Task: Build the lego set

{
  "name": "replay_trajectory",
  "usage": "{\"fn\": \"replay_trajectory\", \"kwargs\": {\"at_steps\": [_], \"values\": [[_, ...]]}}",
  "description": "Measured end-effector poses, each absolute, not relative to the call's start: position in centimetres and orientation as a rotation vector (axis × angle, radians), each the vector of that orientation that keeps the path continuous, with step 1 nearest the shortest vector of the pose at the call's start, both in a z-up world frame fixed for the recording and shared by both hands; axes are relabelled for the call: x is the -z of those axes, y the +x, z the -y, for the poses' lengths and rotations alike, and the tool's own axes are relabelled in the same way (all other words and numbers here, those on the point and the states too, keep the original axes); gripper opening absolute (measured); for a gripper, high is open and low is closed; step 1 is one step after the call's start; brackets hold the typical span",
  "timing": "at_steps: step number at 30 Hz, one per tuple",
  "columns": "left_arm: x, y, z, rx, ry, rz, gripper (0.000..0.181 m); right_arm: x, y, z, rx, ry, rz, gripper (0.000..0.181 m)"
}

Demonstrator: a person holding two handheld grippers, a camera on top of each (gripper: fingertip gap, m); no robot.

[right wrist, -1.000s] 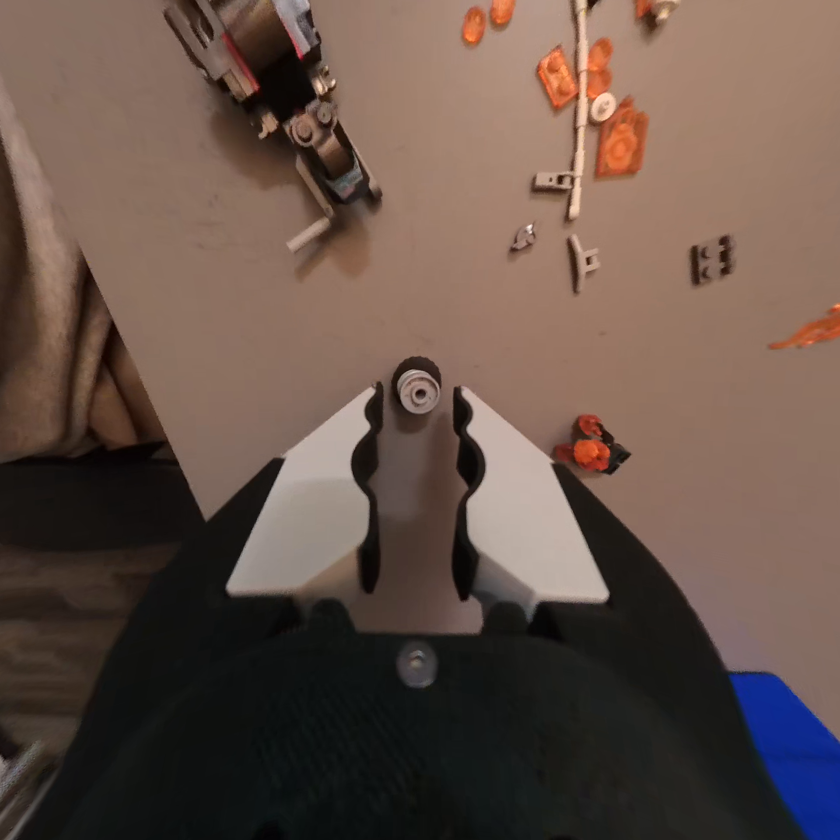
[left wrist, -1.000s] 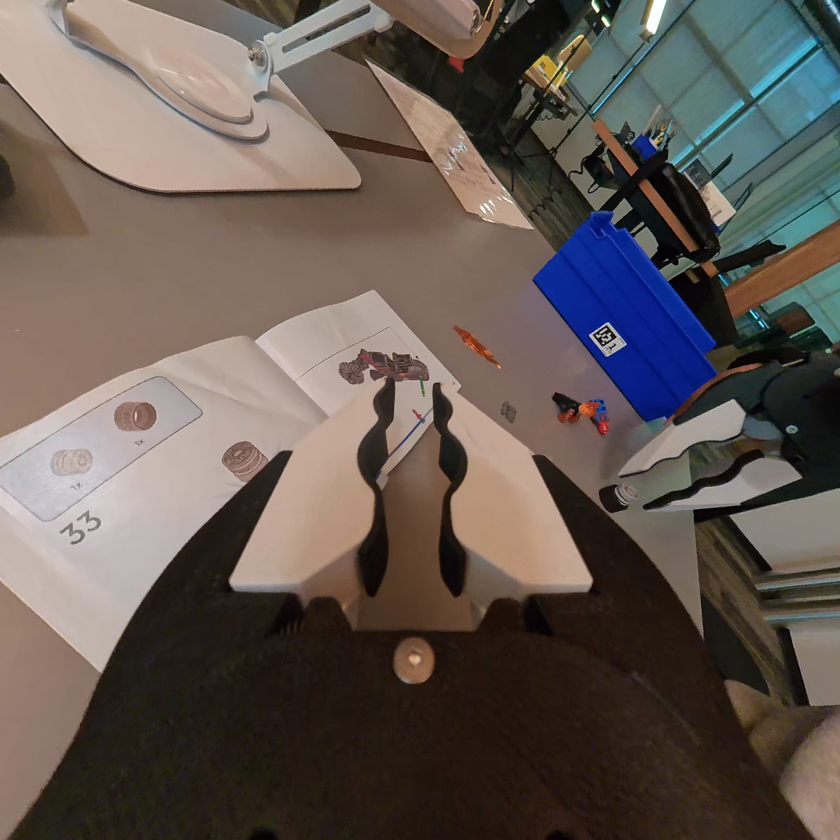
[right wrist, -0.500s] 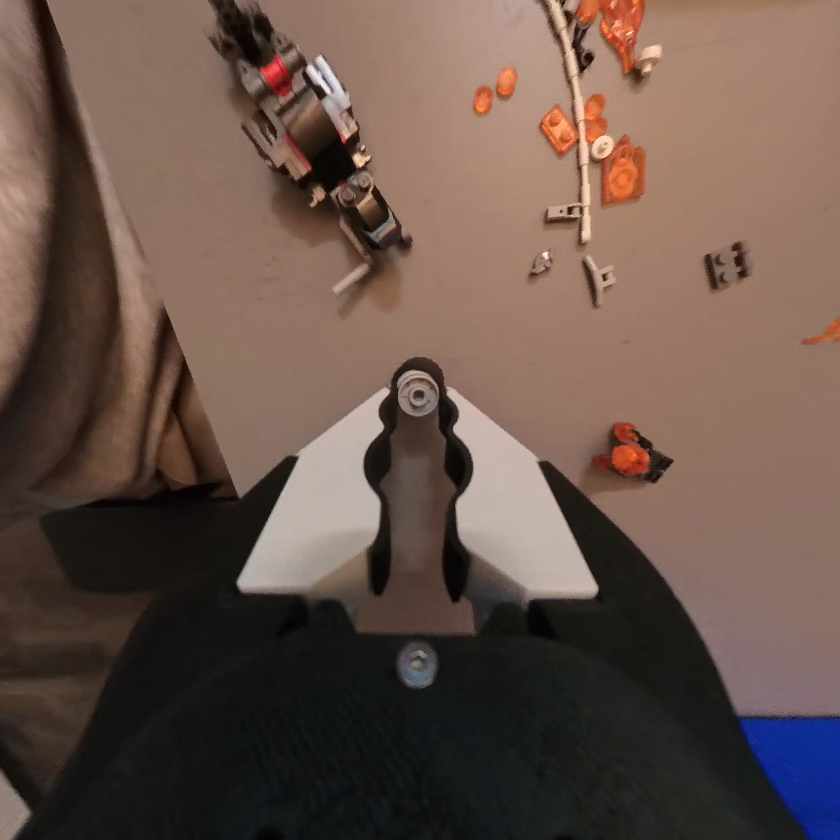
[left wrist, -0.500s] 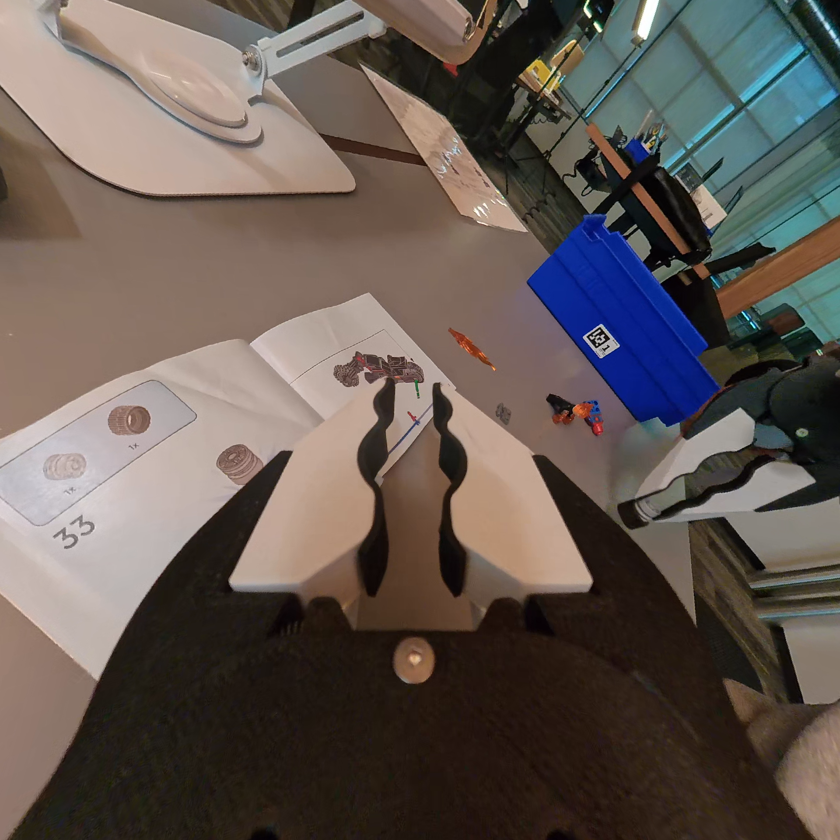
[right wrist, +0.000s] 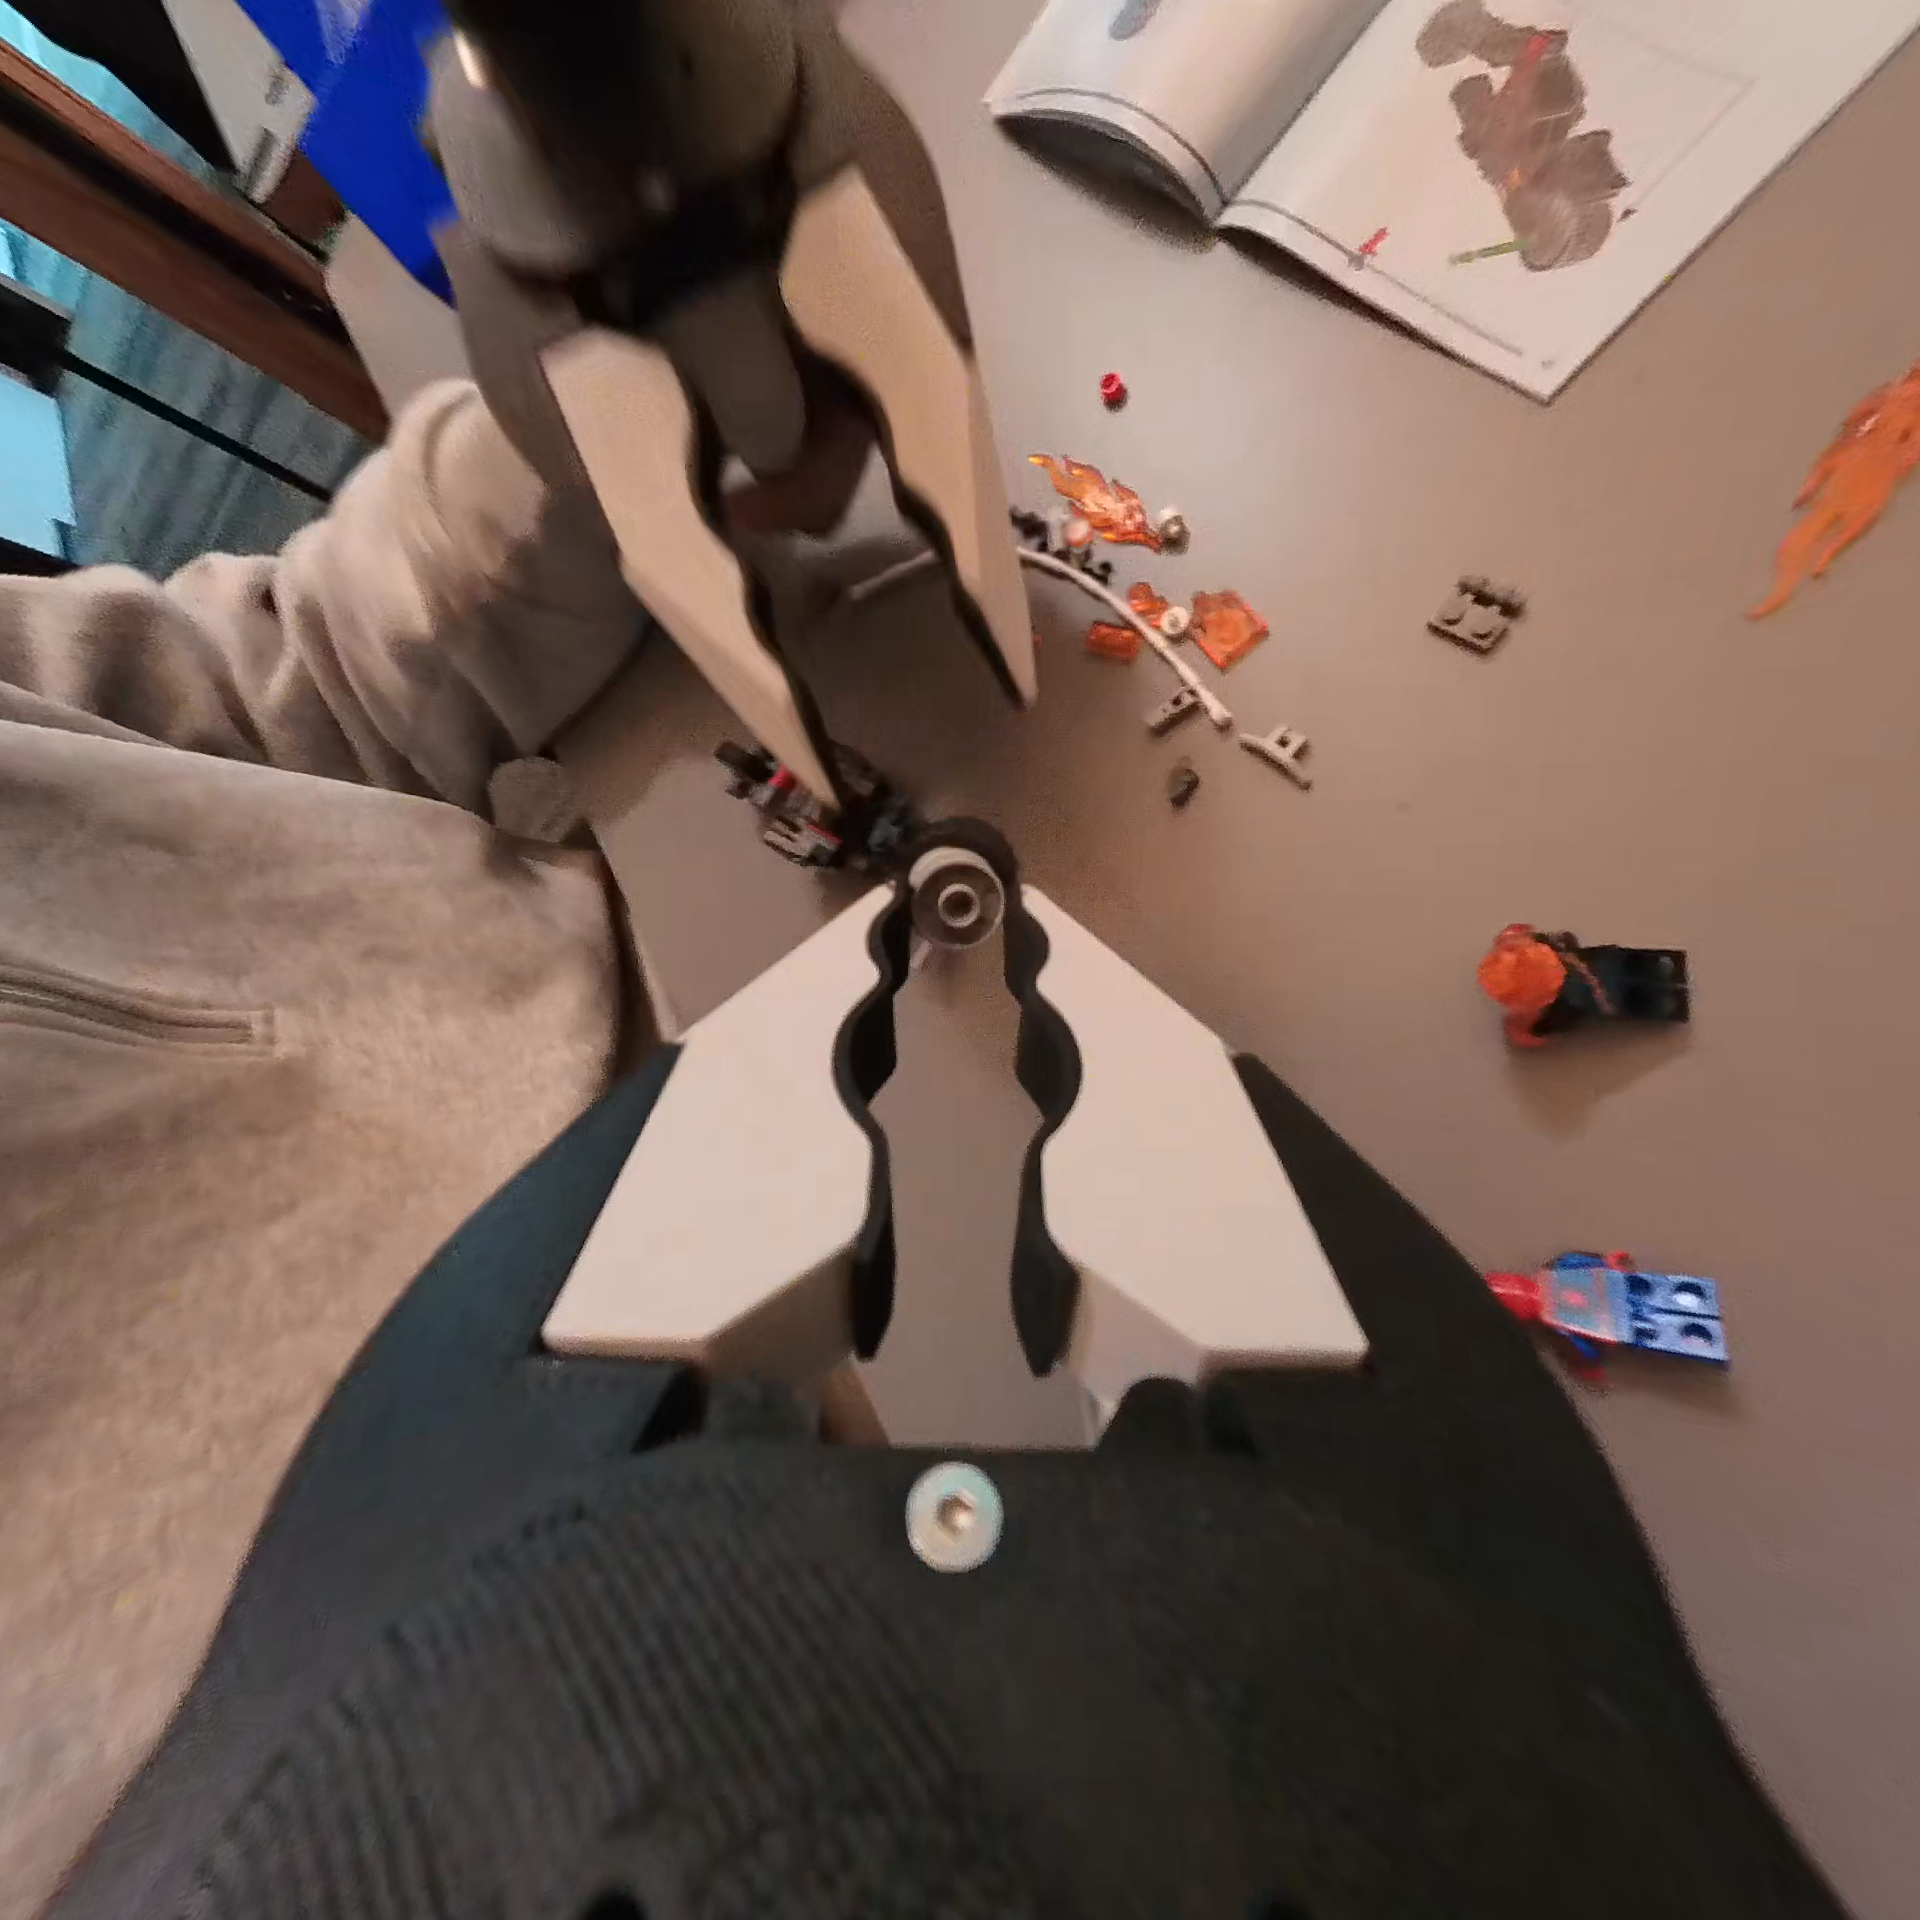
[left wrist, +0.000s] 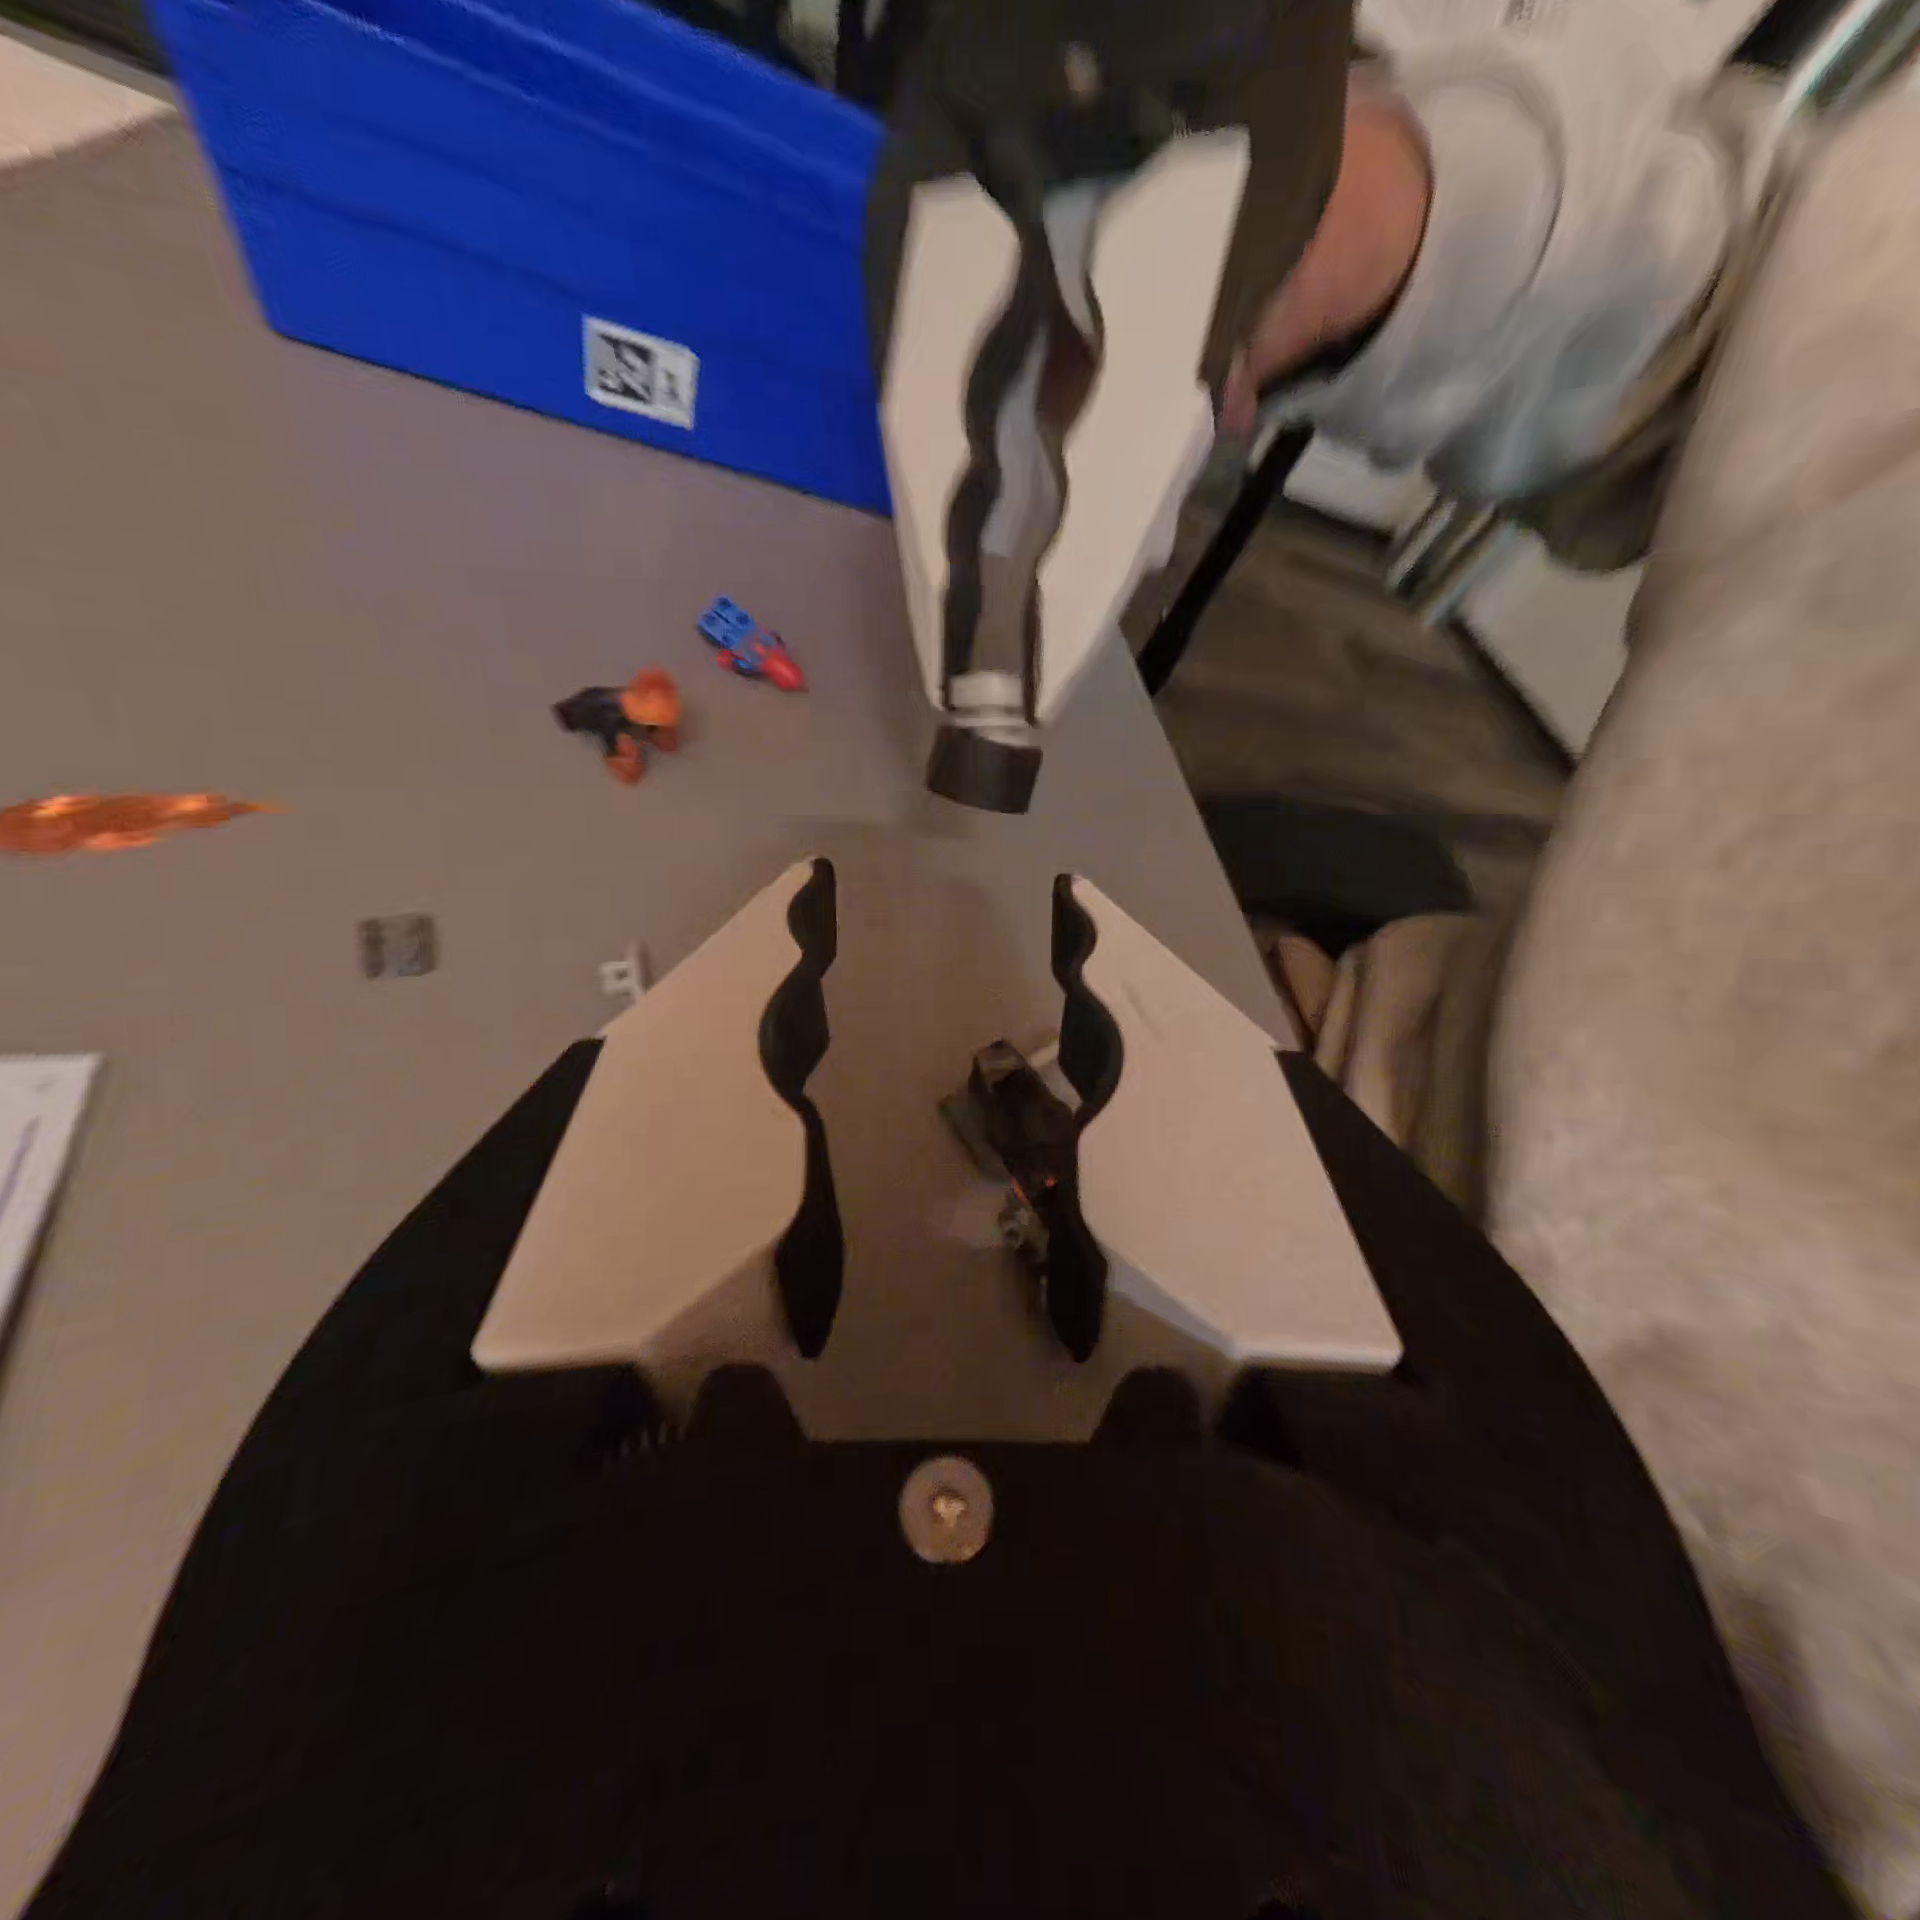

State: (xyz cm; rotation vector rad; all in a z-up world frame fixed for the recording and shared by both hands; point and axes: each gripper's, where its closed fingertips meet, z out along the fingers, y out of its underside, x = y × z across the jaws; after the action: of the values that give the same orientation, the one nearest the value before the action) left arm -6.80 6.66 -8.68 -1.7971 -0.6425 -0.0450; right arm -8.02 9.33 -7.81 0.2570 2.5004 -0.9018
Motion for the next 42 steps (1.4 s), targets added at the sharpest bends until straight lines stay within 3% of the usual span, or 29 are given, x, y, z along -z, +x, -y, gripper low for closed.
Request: {"fn": "replay_trajectory", "kwargs": {"at_steps": [5, 9, 26, 33, 42], "values": [[10.0, -6.4, -10.5, -0.011, -1.85, 0.596, 0.037, 7.4, -6.9, -9.2, 0.905, 0.267, -2.444, 0.015], [9.2, -6.2, -10.7, 0.014, -1.784, 0.584, 0.024, 7.7, -6.6, -9.1, 0.902, 0.267, -2.466, 0.015], [7.8, -2.4, -14.9, 0.11, -1.714, 0.739, 0.023, 6.1, -6.3, -14.3, 1.302, 0.296, -2.752, 0.016], [14.0, 1.7, -15.1, -0.223, -1.835, 1.079, 0.024, 7.4, -3.5, -17.0, 1.331, 0.282, -2.701, 0.016], [16.8, 2.4, -14.4, -0.177, -1.853, 1.294, 0.025, 7.7, -0.4, -16.6, 1.358, 0.134, -2.65, 0.016]]}}
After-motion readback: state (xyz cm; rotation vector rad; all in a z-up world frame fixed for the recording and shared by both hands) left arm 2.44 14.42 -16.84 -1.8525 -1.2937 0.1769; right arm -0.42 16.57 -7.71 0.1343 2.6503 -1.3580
